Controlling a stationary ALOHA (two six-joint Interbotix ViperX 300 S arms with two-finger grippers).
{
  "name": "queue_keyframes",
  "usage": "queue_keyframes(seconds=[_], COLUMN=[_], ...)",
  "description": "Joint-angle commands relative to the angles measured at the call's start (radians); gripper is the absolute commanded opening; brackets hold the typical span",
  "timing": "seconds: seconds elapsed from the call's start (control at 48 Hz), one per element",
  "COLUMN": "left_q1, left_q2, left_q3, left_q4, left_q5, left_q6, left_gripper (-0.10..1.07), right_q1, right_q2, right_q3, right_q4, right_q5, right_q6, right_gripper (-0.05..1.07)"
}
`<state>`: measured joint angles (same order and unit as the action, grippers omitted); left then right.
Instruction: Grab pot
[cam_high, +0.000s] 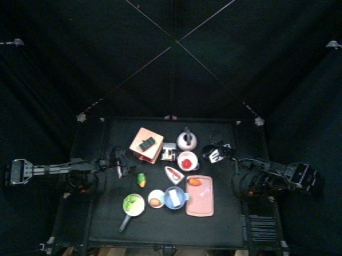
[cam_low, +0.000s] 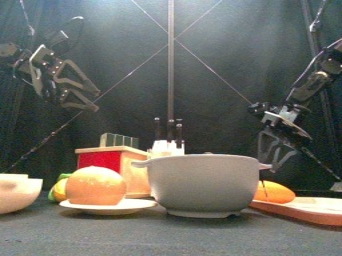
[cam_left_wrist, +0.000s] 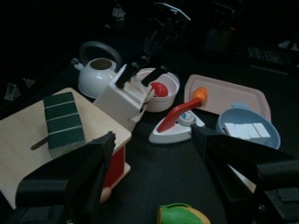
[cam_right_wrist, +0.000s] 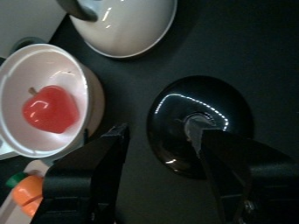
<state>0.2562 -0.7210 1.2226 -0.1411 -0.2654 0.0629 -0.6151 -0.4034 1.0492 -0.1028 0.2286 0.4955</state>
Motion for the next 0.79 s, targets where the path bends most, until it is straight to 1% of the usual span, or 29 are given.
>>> queue_keyframes(seconds=[0.0, 0.125, 0.292, 0.604, 0.771], left_q1=[0.003, 0.003, 0.003, 0.003, 0.003], left_q2=[0.002, 0.002, 0.002, 0.002, 0.002], left_q3=[-0.012, -0.012, -0.012, -0.011, -0.011], left_q4=[0.003, 0.003, 0.003, 0.005, 0.005], left_q5=[-0.009, -0.009, -0.009, -0.006, -0.005], left_q6=[0.0, 0.0, 0.002, 0.0, 0.0], left_gripper=[1.01, 1.01, 1.01, 1.01, 1.01], right_q1=[0.038, 0.092, 0.135, 0.175, 0.175], right_q2=[-0.009, -0.006, 0.014, 0.095, 0.117], right_q3=[-0.034, -0.063, -0.095, -0.123, -0.138], right_q4=[0.04, 0.083, 0.112, 0.166, 0.172], right_q5=[-0.008, -0.015, -0.043, -0.04, -0.04], right_q6=[-0.002, -0.003, -0.002, -0.002, -0.002], right_gripper=[0.89, 0.89, 0.89, 0.89, 0.89])
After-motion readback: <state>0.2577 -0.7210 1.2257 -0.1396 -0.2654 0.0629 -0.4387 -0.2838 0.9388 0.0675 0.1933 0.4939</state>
